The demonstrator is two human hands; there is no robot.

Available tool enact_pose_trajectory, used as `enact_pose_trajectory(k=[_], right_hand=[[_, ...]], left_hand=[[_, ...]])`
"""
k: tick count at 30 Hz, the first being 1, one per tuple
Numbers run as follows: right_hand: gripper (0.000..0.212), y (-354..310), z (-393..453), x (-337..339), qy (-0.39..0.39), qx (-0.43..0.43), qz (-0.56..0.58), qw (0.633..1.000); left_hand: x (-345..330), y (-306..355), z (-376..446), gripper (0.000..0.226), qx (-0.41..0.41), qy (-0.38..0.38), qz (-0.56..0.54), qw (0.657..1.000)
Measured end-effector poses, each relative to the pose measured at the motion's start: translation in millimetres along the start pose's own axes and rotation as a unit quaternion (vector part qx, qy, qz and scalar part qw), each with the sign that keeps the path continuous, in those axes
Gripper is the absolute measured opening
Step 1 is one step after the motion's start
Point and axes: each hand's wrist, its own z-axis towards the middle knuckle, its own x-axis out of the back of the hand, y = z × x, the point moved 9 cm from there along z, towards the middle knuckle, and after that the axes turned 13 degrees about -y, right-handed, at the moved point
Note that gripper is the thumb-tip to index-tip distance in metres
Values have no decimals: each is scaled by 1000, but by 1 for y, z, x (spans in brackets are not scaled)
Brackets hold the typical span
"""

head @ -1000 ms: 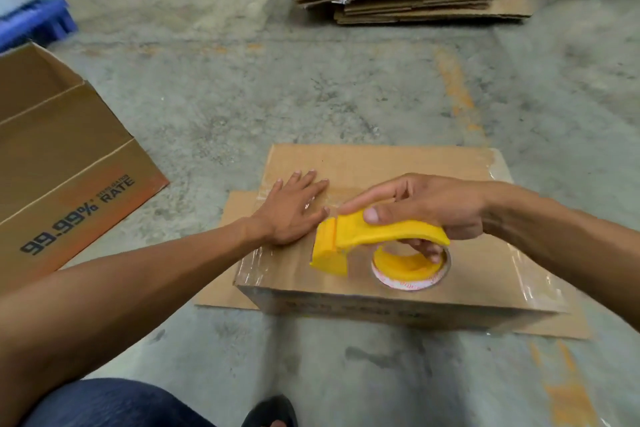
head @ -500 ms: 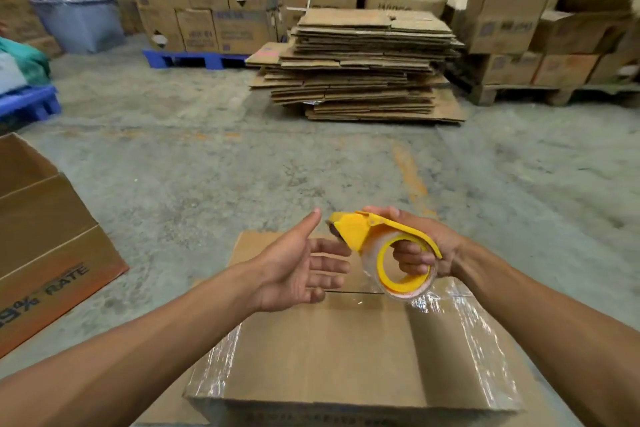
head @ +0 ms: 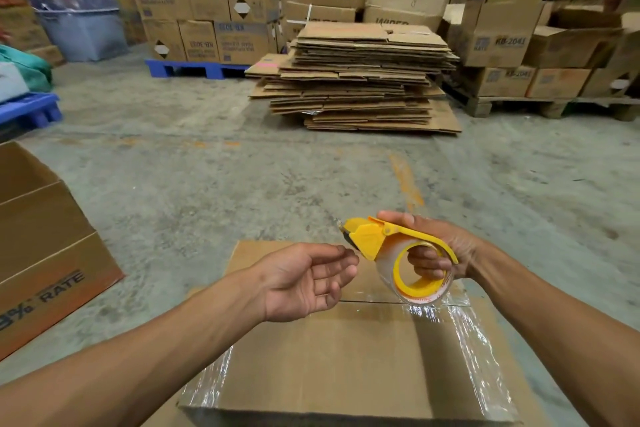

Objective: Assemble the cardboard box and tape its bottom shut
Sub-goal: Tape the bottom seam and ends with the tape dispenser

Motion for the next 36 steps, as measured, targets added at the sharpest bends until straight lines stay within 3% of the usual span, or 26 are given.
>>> enact_pose_trajectory(k=[11,15,19,22,24,27,30,33,36], right_hand=[[67,3,7,-6,-3,-64,-79,995],[64,11,19,-5,3,-109,-158,981],[57,7,0,0,16,-137,-180,974],[66,10,-4,6,11,-147,-197,969],[60,10,10,6,17,-151,-243,958],[47,3,38,-10,21,-146,-307,940],[35,2,63,-19,37,-128,-378,916],[43,13,88,-20,35,-119,-417,900],[40,24,112,-25,21,-111,-443,889]], left_hand=[[22,-1,10,25,-9,67,36,997],[56,1,13,30,-3,127,124,984],[113,14,-3,25,9,197,140,970],[137,17,-11,26,25,211,154,965],[148,21,-10,26,12,228,185,956],[168,39,-15,24,-65,274,248,927],[190,53,-33,25,-149,333,315,876],[208,55,-57,21,-189,401,375,814],[225,51,-75,19,-202,439,397,780]])
